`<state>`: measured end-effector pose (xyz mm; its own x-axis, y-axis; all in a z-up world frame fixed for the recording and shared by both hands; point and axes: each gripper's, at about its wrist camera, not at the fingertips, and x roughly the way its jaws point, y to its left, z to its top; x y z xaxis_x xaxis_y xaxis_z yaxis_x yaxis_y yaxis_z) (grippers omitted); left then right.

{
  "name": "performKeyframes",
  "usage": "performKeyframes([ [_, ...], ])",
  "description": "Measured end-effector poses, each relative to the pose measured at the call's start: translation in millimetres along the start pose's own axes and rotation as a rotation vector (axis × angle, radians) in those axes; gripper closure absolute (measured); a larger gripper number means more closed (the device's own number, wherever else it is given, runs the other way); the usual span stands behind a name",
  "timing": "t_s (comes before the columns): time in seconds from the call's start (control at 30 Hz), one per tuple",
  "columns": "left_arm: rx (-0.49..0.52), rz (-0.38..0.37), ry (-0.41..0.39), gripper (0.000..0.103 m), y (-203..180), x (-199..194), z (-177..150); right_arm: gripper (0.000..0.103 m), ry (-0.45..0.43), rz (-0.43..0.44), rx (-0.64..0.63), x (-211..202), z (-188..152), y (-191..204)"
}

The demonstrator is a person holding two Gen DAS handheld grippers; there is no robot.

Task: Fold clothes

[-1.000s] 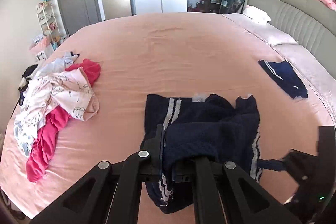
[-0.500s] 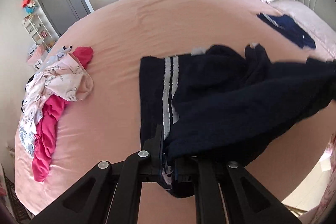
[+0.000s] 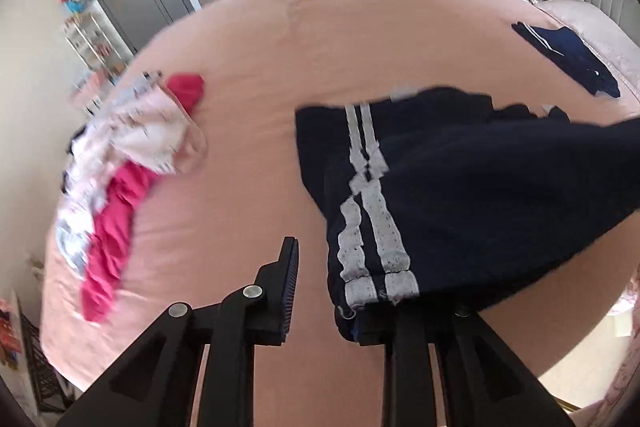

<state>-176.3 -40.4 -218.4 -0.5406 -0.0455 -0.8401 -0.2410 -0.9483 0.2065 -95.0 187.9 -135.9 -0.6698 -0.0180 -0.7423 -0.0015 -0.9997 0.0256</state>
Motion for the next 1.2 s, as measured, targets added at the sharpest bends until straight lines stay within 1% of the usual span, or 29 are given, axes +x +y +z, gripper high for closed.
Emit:
performKeyframes([
  [0.03, -0.014, -0.01, 0.002, 0.084, -2.2, 2.4, -6.9, 0.077, -0.014, -0.037, -0.047, -1.0, 1.1, 5.0],
  [0.07, -0.032, -0.007, -0.039, 0.086, -3.1, -6.0, -8.8, 0.077, -0.012, -0.065, -0.099, -0.1, -0.3, 10.1],
  [0.1, -0.065, -0.011, -0.096, 0.087, -0.5, -20.1, -7.1, 0.077, 0.021, -0.07, -0.142, 5.5, -5.2, 13.6],
  [0.13, -0.108, -0.035, -0.142, 0.091, 4.8, -33.7, -2.9, 0.076, 0.09, -0.055, -0.18, 17.3, -14.1, 16.5],
  [0.17, -0.153, -0.083, -0.179, 0.091, 11.7, -47.0, 3.3, 0.075, 0.158, -0.04, -0.219, 29.1, -23.0, 19.4],
  [0.2, -0.192, -0.129, -0.209, 0.092, 18.1, -59.3, 10.8, 0.073, 0.236, -0.001, -0.229, 42.0, -33.4, 20.8],
  [0.23, -0.226, -0.171, -0.238, 0.092, 23.6, -71.5, 18.4, 0.073, 0.329, 0.077, -0.194, 56.6, -46.2, 19.7],
  [0.27, -0.224, -0.193, -0.263, 0.092, 22.8, -83.0, 26.7, 0.072, 0.407, 0.146, -0.15, 69.1, -57.4, 18.6],
  [0.3, -0.222, -0.214, -0.287, 0.092, 21.9, -94.4, 35.0, 0.065, 0.446, 0.187, -0.1, 75.5, -64.1, 18.6],
  [0.33, -0.218, -0.233, -0.311, 0.092, 20.7, -105.4, 43.0, 0.059, 0.46, 0.205, -0.057, 77.7, -68.0, 20.4],
  [0.37, -0.205, -0.229, -0.322, 0.092, 16.0, -112.4, 49.5, 0.051, 0.464, 0.216, -0.022, 78.2, -70.3, 22.9],
  [0.43, -0.183, -0.228, -0.342, 0.092, 7.0, -123.0, 60.6, 0.051, 0.405, 0.254, 0.026, 66.9, -64.7, 31.5],
  [0.47, -0.173, -0.232, -0.351, 0.092, 2.0, -126.3, 64.6, 0.052, 0.361, 0.276, 0.049, 58.9, -60.1, 35.8],
  [0.53, -0.153, -0.234, -0.356, 0.092, -8.9, -129.0, 69.1, 0.051, 0.246, 0.283, 0.074, 38.9, -47.6, 46.0],
  [0.6, -0.15, -0.234, -0.354, 0.092, -14.9, -127.1, 70.3, 0.04, 0.166, 0.267, 0.036, 26.3, -37.7, 63.1],
  [0.67, -0.166, -0.226, -0.348, 0.092, -16.4, -123.4, 68.9, 0.039, 0.122, 0.216, -0.063, 23.2, -31.9, 87.0],
  [0.7, -0.177, -0.216, -0.345, 0.092, -15.7, -121.3, 67.9, 0.039, 0.114, 0.183, -0.108, 23.9, -31.8, 96.4],
  [0.77, -0.204, -0.188, -0.335, 0.092, -9.3, -116.7, 64.3, 0.039, 0.135, 0.133, -0.15, 25.9, -34.7, 102.4],
  [0.87, -0.259, -0.148, -0.312, 0.092, 13.3, -109.3, 56.5, 0.039, 0.189, 0.103, -0.112, 23.4, -42.7, 80.2],
  [0.93, -0.278, -0.127, -0.292, 0.092, 26.5, -103.6, 52.0, 0.039, 0.252, 0.1, -0.087, 23.5, -51.5, 60.2],
  [0.97, -0.29, -0.138, -0.278, 0.092, 31.5, -100.5, 49.7, 0.042, 0.273, 0.111, -0.073, 22.0, -57.1, 51.6],
  [1.0, -0.303, -0.162, -0.261, 0.092, 35.0, -96.8, 47.0, 0.05, 0.279, 0.107, -0.081, 20.2, -62.0, 46.1],
  [1.03, -0.314, -0.185, -0.249, 0.092, 35.1, -93.9, 43.7, 0.058, 0.274, 0.073, -0.116, 19.3, -66.0, 43.2],
  [1.07, -0.325, -0.203, -0.239, 0.092, 35.1, -91.2, 40.3, 0.069, 0.26, 0.019, -0.157, 18.5, -68.8, 39.7],
  [1.1, -0.337, -0.178, -0.25, 0.092, 33.0, -90.1, 36.5, 0.069, 0.231, -0.042, -0.193, 16.8, -67.4, 35.4],
  [1.13, -0.345, -0.153, -0.258, 0.092, 31.0, -88.4, 33.5, 0.069, 0.201, -0.066, -0.204, 13.6, -62.4, 31.1],
  [1.17, -0.327, -0.137, -0.245, 0.092, 28.8, -81.9, 35.8, 0.069, 0.18, -0.069, -0.19, 10.6, -53.5, 25.6],
  [1.2, -0.312, -0.125, -0.232, 0.092, 27.3, -75.3, 38.5, 0.076, 0.172, -0.039, -0.137, 7.9, -38.3, 18.1],
])
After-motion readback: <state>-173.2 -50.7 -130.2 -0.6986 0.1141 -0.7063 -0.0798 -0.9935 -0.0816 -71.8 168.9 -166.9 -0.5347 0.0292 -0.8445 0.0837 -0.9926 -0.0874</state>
